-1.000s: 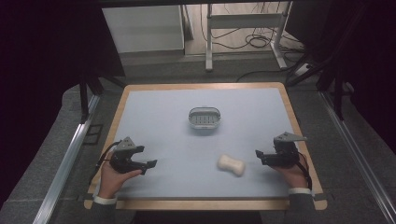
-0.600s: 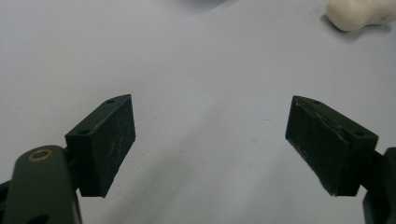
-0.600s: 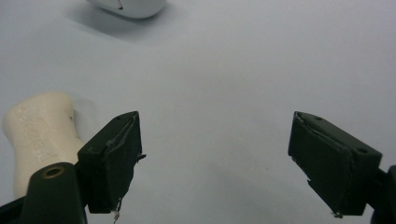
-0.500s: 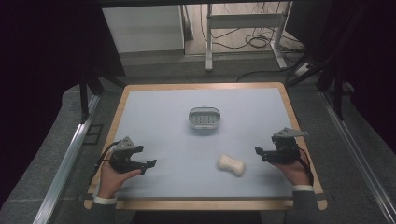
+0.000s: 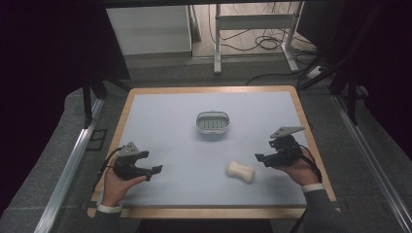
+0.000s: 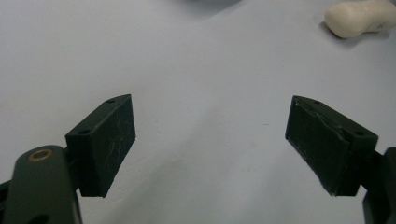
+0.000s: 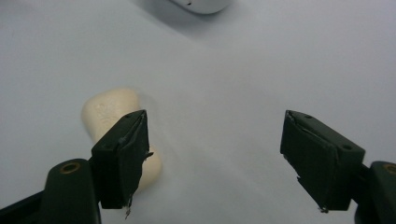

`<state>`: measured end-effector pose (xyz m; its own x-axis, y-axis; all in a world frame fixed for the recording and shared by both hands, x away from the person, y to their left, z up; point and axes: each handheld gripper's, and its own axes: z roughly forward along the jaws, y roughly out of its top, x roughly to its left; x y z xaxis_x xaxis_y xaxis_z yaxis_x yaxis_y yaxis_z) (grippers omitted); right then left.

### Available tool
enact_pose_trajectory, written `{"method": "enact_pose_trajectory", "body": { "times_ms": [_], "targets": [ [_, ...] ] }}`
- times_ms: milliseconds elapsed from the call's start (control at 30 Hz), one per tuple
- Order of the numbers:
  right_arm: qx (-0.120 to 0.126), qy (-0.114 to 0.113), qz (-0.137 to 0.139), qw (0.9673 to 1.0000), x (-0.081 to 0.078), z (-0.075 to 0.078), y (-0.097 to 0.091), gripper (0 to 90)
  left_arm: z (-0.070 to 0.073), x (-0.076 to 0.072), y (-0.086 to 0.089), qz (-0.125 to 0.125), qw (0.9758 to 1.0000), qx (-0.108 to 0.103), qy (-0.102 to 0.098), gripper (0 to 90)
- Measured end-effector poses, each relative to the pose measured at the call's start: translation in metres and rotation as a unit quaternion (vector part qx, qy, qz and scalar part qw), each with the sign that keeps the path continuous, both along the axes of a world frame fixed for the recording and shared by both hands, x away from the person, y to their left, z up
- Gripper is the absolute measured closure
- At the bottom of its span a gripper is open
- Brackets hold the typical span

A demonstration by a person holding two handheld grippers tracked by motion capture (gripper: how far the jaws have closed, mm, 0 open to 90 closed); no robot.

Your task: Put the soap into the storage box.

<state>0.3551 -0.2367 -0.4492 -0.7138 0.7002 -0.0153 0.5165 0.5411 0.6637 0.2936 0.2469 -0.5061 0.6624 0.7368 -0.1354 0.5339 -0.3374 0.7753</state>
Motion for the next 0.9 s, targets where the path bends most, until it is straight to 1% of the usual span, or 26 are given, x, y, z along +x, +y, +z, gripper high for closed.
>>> {"method": "enact_pose_trajectory", "body": {
  "times_ms": [33, 67, 100, 133, 233, 367, 433, 467, 567, 600, 667, 700, 833, 900],
  "targets": [
    [-0.003, 0.008, 0.003, 1.0000, 0.000, 0.000, 0.003, 25.1, 0.000, 0.000, 0.000, -0.001, 1.0000, 0.003, -0.001, 16.5],
    [-0.003, 0.008, 0.003, 1.0000, 0.000, 0.000, 0.003, 25.1, -0.001, 0.001, 0.000, -0.002, 1.0000, 0.004, -0.001, 16.5],
    [-0.014, 0.015, 0.012, 0.9997, 0.002, -0.001, 0.010, 25.9, -0.001, 0.001, 0.000, -0.002, 1.0000, 0.005, 0.000, 16.4],
    [-0.018, 0.019, 0.014, 0.9996, 0.002, -0.002, 0.013, 26.0, -0.001, 0.001, -0.001, -0.004, 1.0000, 0.006, 0.001, 16.4],
    [-0.020, 0.024, 0.019, 0.9994, 0.004, -0.003, 0.018, 26.1, -0.002, 0.001, -0.002, -0.005, 1.0000, 0.006, 0.002, 16.4],
    [-0.028, 0.023, 0.035, 0.9987, 0.004, -0.005, 0.030, 25.6, -0.001, 0.000, -0.001, -0.004, 1.0000, 0.005, 0.002, 16.4],
    [-0.030, 0.022, 0.038, 0.9986, 0.003, -0.004, 0.031, 25.7, -0.001, -0.001, 0.000, -0.004, 1.0000, 0.004, 0.000, 16.4],
    [-0.032, 0.020, 0.045, 0.9983, 0.003, -0.004, 0.034, 25.8, -0.001, -0.001, 0.000, -0.003, 1.0000, 0.004, 0.000, 16.4],
    [-0.034, 0.024, 0.051, 0.9978, 0.002, -0.003, 0.037, 25.8, 0.000, -0.001, 0.000, -0.004, 1.0000, 0.004, 0.000, 16.4],
    [-0.041, 0.026, 0.058, 0.9971, 0.000, -0.003, 0.040, 25.7, 0.000, -0.001, 0.000, -0.004, 1.0000, 0.004, 0.000, 16.4],
    [-0.044, 0.028, 0.063, 0.9967, 0.000, -0.003, 0.042, 25.6, -0.001, -0.001, 0.000, -0.005, 1.0000, 0.004, 0.001, 16.4],
    [-0.051, 0.032, 0.068, 0.9958, -0.001, -0.004, 0.046, 25.6, -0.001, -0.001, 0.000, -0.007, 1.0000, 0.004, 0.001, 16.2],
    [-0.061, 0.043, 0.081, 0.9940, -0.002, -0.006, 0.052, 25.8, -0.001, -0.001, 0.000, -0.008, 1.0000, 0.003, 0.001, 16.2],
    [-0.067, 0.050, 0.089, 0.9925, -0.003, -0.008, 0.057, 25.8, 0.000, -0.002, 0.000, -0.009, 1.0000, 0.002, 0.001, 16.2]
  ]
}}
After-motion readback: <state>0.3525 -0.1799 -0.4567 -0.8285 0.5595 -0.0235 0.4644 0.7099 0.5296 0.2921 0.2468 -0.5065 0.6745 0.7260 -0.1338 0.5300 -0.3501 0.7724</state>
